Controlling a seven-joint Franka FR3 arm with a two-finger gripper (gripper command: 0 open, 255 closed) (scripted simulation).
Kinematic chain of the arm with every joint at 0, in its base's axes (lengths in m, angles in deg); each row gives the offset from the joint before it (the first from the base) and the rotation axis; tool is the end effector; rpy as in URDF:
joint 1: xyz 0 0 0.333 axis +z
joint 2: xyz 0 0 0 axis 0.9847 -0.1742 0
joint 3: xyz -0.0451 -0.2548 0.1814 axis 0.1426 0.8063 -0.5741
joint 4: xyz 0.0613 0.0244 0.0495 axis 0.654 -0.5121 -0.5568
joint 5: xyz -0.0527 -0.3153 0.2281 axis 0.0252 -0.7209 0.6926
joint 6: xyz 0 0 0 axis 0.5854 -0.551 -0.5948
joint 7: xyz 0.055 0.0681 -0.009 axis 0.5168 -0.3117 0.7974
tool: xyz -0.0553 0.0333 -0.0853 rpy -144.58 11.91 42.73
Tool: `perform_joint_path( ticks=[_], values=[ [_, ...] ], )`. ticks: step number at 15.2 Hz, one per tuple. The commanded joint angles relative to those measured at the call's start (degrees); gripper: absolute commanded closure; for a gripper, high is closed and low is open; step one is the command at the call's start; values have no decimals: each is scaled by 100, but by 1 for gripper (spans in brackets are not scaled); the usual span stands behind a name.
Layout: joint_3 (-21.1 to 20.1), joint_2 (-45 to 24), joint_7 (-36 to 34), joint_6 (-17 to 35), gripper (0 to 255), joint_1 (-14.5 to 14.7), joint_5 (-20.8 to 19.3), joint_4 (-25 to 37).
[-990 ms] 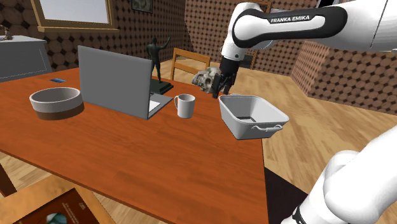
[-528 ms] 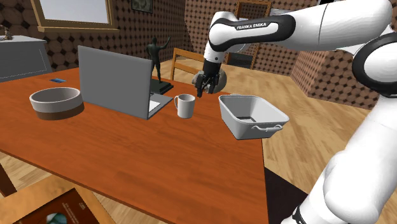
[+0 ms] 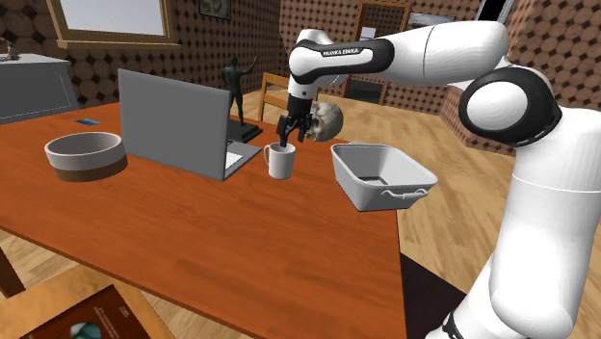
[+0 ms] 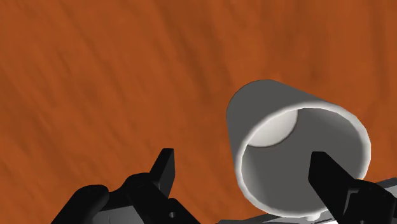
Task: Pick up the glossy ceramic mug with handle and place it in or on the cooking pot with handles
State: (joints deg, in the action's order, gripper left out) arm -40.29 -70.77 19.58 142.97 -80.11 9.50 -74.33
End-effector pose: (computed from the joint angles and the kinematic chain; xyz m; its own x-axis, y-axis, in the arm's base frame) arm 0.6499 -0.0212 0.5061 0.9941 0.0973 0.0487 0.1001 -0.9934 -0.0569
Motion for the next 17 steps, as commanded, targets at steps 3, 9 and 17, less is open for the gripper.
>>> perform_joint_path(
  ticks=[3,9,17],
  values=[
    [-9,-84,2,281,0,13,7,-195],
    [-13,-116,6,466,0,20,11,-348],
    [-13,-116,6,466,255,20,11,-349]
  ],
)
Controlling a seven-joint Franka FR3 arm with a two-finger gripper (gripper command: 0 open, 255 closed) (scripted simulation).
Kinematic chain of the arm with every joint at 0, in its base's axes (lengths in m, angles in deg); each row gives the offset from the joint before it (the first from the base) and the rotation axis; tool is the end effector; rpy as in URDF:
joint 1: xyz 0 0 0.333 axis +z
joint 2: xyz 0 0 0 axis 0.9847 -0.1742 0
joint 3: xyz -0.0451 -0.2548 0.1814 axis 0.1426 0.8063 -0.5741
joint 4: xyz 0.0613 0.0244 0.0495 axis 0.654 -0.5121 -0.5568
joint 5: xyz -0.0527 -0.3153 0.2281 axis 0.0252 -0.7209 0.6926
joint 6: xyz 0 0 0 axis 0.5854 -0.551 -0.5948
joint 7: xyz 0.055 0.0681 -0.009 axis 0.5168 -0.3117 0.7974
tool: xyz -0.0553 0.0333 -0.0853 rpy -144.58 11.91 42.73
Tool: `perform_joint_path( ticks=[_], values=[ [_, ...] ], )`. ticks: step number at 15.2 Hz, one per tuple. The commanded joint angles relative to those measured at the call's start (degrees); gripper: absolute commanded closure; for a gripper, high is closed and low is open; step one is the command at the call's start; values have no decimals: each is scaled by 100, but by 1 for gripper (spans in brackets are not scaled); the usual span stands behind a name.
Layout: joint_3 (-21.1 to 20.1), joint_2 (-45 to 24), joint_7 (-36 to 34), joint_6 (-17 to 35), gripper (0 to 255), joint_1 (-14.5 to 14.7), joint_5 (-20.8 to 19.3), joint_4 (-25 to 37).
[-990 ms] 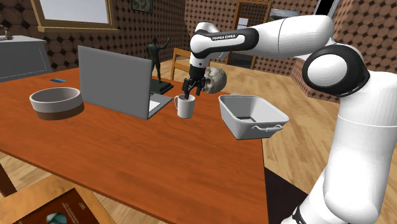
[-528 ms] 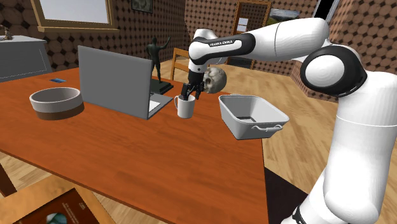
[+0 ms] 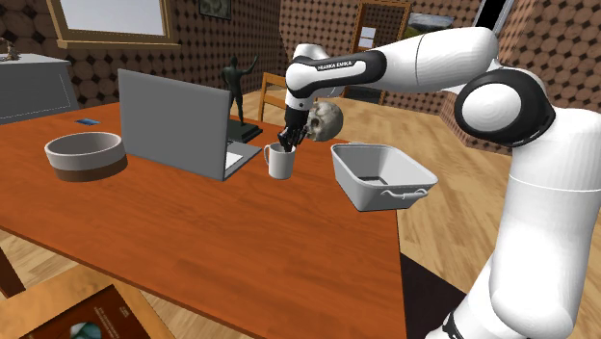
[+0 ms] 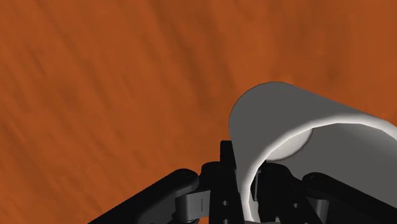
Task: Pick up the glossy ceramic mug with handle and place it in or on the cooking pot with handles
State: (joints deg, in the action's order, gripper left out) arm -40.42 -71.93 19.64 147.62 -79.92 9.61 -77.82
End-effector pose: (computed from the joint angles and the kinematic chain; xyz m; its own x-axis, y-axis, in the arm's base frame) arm 0.6539 -0.0186 0.4709 0.9941 0.0974 0.0486 0.1001 -0.9933 -0.0568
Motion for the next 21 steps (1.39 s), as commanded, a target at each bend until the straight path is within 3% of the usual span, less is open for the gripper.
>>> perform_joint_path(
  ticks=[1,6,21],
  values=[
    [0,0,0,0,255,0,0,0],
    [0,-1,0,1,255,0,0,1],
    [7,-11,-71,-1158,255,-16,-19,1172]
  ],
)
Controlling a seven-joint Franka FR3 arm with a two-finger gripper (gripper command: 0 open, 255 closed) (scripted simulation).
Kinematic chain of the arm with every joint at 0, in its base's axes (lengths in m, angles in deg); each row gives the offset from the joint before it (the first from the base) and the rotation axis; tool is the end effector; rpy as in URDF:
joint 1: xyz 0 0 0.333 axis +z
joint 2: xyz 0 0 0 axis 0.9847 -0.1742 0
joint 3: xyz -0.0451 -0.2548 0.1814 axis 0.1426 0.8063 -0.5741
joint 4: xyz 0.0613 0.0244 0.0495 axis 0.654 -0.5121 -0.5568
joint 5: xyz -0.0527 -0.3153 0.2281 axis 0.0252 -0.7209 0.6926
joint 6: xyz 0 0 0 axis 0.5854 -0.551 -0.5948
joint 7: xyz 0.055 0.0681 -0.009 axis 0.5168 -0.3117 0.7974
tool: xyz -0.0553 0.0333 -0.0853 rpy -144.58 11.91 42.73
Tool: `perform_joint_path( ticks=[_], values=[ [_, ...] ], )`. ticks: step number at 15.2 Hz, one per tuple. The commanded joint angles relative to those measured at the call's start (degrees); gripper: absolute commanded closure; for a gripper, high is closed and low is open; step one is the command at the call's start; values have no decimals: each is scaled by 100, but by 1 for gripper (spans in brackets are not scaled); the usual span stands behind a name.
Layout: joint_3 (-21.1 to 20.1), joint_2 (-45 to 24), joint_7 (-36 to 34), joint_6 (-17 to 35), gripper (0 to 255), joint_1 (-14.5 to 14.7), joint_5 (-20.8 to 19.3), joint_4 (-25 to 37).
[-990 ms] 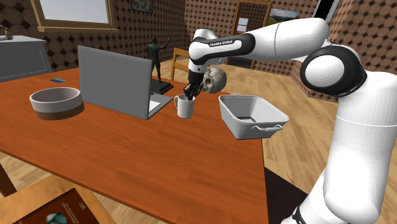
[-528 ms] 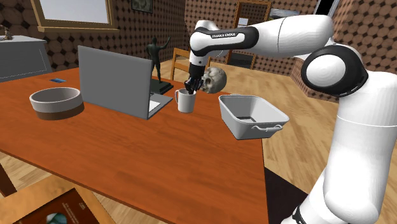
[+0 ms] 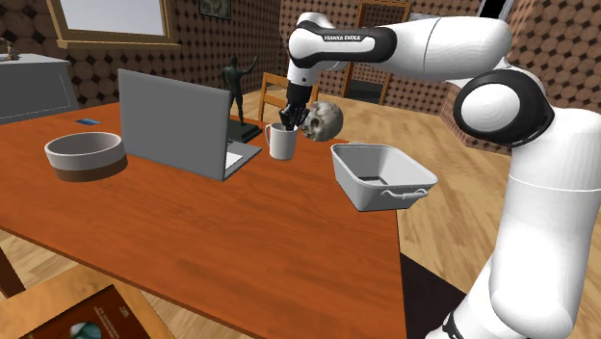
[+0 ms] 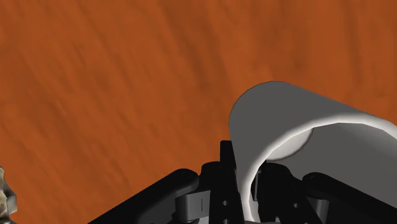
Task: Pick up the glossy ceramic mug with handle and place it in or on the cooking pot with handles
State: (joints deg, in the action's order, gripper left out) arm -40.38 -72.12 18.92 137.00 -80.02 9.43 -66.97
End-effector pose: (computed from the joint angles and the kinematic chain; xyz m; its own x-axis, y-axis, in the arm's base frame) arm 0.6550 -0.0179 0.5434 0.9940 0.0974 0.0489 0.1001 -0.9933 -0.0570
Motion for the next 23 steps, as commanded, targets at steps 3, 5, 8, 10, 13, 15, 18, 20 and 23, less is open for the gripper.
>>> perform_joint_path(
  ticks=[3,5,8,10,13,15,18,20,23],
  values=[
    [4,-38,-13,-350,255,-11,-1,387],
    [4,-80,-22,-524,255,-15,0,604],
    [4,-160,-36,-797,255,-23,3,957],
    [4,-227,-46,-987,255,-29,6,1215],
    [3,-355,-62,-1291,255,-40,12,1646],
    [3,-461,-74,-1508,255,-49,18,1970],
    [0,-667,-94,-1870,255,-66,29,2538],
    [-3,-853,-110,-2148,255,-81,40,3002],
    [-13,-1248,-142,-2645,255,-112,62,3896]
  ],
)
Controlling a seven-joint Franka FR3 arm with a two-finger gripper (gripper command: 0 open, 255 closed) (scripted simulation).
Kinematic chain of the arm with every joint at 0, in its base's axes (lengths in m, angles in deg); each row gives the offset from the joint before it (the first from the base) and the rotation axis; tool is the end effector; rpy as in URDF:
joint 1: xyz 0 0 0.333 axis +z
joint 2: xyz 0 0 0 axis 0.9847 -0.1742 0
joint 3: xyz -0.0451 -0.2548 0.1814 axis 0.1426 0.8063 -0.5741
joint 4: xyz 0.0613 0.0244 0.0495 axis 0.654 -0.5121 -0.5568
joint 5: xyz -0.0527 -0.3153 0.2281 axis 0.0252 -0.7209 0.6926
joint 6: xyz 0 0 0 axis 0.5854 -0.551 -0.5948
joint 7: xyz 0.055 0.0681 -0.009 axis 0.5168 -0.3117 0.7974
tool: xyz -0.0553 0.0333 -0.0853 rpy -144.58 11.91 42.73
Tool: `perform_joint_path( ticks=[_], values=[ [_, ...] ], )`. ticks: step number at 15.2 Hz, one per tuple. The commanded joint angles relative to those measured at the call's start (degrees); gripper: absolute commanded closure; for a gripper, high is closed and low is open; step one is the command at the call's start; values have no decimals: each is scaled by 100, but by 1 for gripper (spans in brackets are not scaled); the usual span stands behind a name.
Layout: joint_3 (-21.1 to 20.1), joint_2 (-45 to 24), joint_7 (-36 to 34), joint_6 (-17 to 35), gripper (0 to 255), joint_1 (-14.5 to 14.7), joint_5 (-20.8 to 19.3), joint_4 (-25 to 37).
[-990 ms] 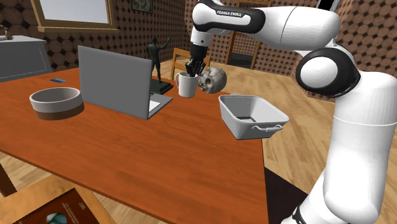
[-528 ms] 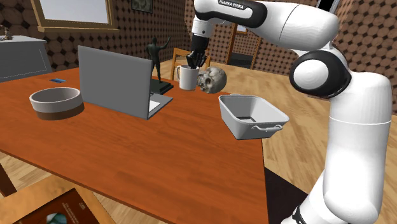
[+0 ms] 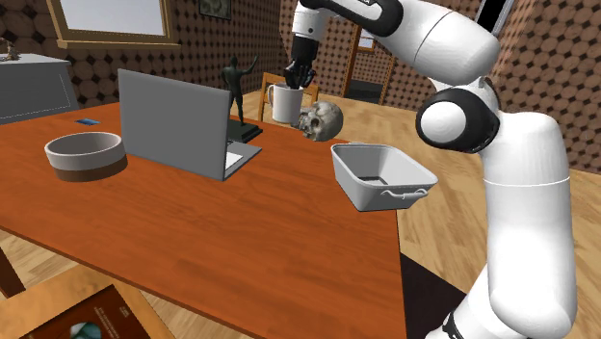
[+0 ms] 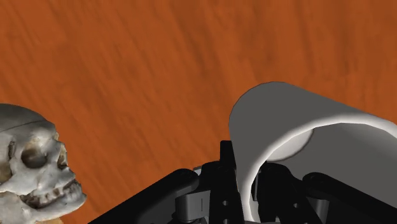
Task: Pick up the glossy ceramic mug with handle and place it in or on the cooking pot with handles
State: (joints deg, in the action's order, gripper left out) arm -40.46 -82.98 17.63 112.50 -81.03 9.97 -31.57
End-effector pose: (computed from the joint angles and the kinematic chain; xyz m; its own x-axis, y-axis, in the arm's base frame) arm 0.6540 -0.0188 0.6653 0.9941 0.0971 0.0491 0.0998 -0.9934 -0.0569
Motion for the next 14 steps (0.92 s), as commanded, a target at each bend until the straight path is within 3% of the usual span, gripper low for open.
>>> perform_joint_path(
  ticks=[1,3,6,14],
  values=[
    [20,341,73,103,255,-37,-5,-451],
    [68,1040,229,438,255,-104,-22,-1494],
    [147,1832,459,711,255,-219,-46,-2574],
    [441,3411,1103,921,255,-532,-166,-4400]
  ],
)
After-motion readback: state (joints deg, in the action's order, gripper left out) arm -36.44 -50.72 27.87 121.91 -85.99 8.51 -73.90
